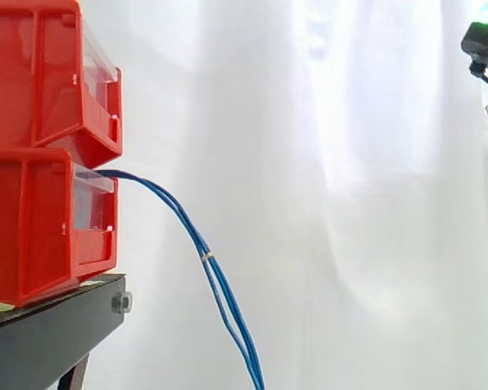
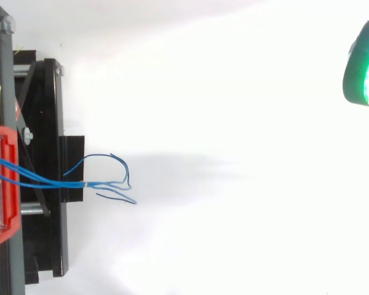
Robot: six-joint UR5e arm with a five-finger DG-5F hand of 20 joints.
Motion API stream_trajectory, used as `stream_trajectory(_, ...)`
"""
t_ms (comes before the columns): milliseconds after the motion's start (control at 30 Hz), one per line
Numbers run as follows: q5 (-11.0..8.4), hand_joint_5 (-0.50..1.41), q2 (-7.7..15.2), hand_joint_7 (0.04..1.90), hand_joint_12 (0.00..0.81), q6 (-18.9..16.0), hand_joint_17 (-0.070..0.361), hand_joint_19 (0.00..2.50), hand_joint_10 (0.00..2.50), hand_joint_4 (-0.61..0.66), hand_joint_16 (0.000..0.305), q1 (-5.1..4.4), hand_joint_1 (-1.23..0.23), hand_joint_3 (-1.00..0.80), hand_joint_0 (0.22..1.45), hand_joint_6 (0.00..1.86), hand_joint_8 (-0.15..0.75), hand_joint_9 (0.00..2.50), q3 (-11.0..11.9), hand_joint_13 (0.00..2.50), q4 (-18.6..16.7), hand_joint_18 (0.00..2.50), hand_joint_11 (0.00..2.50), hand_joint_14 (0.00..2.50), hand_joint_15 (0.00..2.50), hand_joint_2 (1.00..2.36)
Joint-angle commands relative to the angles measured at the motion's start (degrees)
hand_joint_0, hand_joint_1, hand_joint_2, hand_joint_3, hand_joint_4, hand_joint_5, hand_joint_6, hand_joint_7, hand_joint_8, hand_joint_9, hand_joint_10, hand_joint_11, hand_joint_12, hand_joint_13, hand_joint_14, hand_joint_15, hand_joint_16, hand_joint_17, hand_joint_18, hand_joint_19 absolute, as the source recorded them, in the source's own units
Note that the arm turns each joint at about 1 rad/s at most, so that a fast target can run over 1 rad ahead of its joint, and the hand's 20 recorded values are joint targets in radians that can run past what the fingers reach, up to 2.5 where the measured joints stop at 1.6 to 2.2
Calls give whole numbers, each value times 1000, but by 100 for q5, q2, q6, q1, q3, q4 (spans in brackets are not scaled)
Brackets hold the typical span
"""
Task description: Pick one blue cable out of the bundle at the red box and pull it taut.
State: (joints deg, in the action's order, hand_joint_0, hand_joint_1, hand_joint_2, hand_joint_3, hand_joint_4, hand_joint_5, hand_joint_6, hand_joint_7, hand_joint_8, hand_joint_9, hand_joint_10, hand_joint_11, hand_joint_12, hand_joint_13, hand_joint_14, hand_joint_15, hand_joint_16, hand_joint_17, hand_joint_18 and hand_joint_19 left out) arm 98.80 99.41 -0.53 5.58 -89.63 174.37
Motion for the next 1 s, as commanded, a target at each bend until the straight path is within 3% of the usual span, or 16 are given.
stream_trajectory(0,-80,-227,8,693,428,9,149,346,5,300,66,-40,-701,-500,466,501,368,458,-2,397,-35,386,236,7,196,1000)
stream_trajectory(133,-116,-227,8,693,428,44,149,352,5,299,66,-66,-703,-500,466,501,368,459,-2,401,-79,393,245,8,204,1000)
stream_trajectory(567,-511,-226,79,693,426,62,149,352,7,300,66,-242,-699,-500,468,502,368,462,-2,407,-141,399,257,8,206,1000)
stream_trajectory(800,-581,-225,79,693,427,88,149,351,5,304,66,-294,-697,-500,468,502,369,468,-2,410,-202,402,248,7,206,1000)
stream_trajectory(967,-661,-204,272,766,425,123,147,363,5,334,66,-321,-718,-500,471,502,370,473,-2,411,-220,398,249,8,208,1000)
